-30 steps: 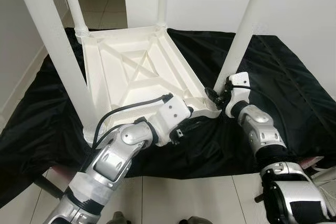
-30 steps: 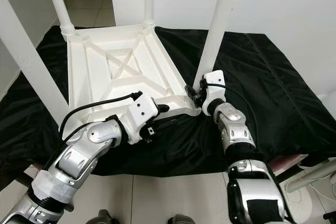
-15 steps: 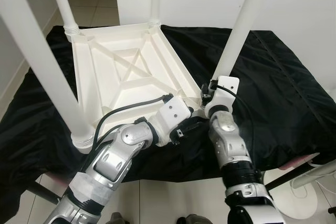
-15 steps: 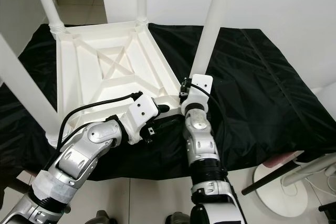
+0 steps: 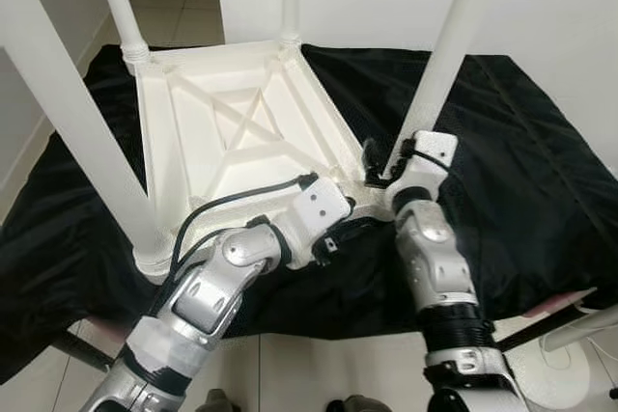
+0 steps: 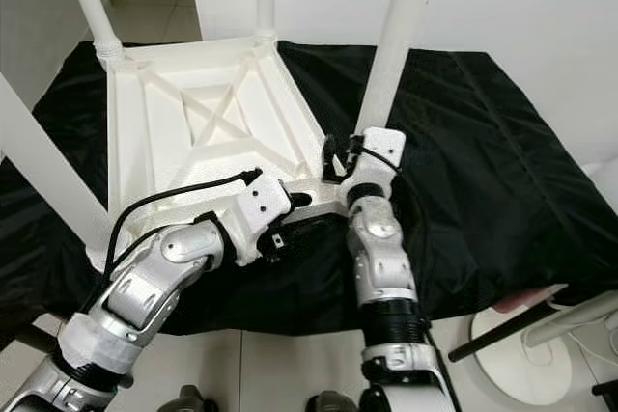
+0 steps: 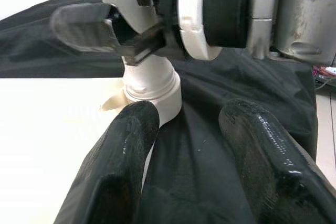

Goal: Building children table

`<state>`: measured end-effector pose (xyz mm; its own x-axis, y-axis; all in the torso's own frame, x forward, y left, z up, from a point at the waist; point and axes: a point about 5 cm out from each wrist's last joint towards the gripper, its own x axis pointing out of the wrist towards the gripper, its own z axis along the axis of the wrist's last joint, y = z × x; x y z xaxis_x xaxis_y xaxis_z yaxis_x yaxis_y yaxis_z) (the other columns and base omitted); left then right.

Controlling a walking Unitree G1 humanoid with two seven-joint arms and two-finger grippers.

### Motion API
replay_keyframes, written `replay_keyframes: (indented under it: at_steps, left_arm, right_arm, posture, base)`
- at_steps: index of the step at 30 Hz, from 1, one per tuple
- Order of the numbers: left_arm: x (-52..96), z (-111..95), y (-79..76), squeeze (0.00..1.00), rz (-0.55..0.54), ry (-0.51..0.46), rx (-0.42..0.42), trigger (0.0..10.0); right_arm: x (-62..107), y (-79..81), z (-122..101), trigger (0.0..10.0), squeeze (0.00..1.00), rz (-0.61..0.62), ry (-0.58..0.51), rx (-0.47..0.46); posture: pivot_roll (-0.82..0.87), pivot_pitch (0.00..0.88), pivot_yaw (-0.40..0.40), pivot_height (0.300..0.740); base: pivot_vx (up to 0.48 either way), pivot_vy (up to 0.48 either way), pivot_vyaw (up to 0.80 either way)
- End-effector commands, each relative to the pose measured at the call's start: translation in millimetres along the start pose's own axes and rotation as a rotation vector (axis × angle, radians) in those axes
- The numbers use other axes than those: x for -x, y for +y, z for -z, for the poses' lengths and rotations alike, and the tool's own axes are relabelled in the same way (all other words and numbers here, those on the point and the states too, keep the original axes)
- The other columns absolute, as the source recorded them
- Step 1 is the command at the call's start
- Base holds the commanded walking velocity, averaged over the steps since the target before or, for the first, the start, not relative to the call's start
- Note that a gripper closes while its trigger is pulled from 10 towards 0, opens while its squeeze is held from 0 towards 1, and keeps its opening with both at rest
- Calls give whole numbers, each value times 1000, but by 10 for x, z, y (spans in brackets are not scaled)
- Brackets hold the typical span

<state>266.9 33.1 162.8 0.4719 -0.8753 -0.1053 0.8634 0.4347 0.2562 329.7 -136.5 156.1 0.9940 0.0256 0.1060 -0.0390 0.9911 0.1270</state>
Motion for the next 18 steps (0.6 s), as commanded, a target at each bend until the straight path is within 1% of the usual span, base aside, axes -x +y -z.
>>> replay_keyframes:
  at_steps: [1, 2, 3, 4, 5, 7, 10, 12, 13, 14, 15, 16, 18]
  left_arm:
    - [4, 2, -27, 0, 19, 8, -5, 10000]
    - [6, 4, -21, 0, 17, 9, -6, 10000]
    - [6, 4, -21, 0, 17, 9, -6, 10000]
    - [9, 4, -18, 0, 16, 10, -7, 10000]
    - [11, 2, -18, 0, 16, 9, -8, 10000]
    - [13, -1, -22, 0, 18, 8, -9, 10000]
    - [10, -1, -22, 0, 19, 9, -9, 10000]
    - [3, -4, -17, 0, 21, 8, -9, 10000]
    - [3, -4, -17, 0, 21, 8, -9, 10000]
    - [-2, -7, -14, 0, 22, 8, -10, 10000]
    - [-2, -7, -14, 0, 22, 8, -10, 10000]
    - [-5, -10, -9, 0, 22, 6, -11, 10000]
    - [-10, -13, 4, 0, 21, 6, -13, 10000]
  right_arm:
    - [16, -14, 11, 10000, 1000, -15, 8, -6]
    - [44, -102, 66, 10000, 0, -73, 35, 24]
    - [44, -102, 66, 10000, 0, -73, 35, 24]
    - [68, -194, 123, 10000, 0, -110, 66, 57]
    - [92, -273, 179, 10000, 0, -172, 98, 93]
    - [114, -359, 232, 10000, 0, -255, 127, 141]
    - [116, -379, 242, 10000, 0, -289, 133, 149]
    - [107, -431, 245, 10000, 0, -347, 134, 211]
    - [107, -431, 245, 10000, 0, -347, 134, 211]
    - [88, -464, 252, 10000, 0, -384, 145, 241]
    - [88, -464, 252, 10000, 0, -384, 145, 241]
    - [67, -484, 257, 10000, 0, -428, 158, 254]
    - [3, -517, 239, 10000, 0, -476, 164, 268]
  posture:
    - [-23, 0, -29, 740]
    - [-24, 0, -29, 740]
    - [-24, 0, -29, 740]
    - [-24, 0, -29, 740]
    - [-24, 0, -27, 740]
    - [-24, 0, -27, 740]
    - [-27, 0, -23, 740]
    - [-29, 0, -20, 740]
    - [-29, 0, -20, 740]
    - [-30, 0, -17, 740]
    - [-30, 0, -17, 740]
    - [-30, 0, -17, 740]
    - [-31, 0, -16, 740]
  base:
    - [0, 0, 0]
    - [0, 0, 0]
    - [0, 0, 0]
    - [0, 0, 0]
    - [0, 0, 0]
    - [0, 0, 0]
    - [0, 0, 0]
    - [0, 0, 0]
    - [0, 0, 0]
    - [0, 0, 0]
    - [0, 0, 0]
    - [0, 0, 0]
    - [0, 0, 0]
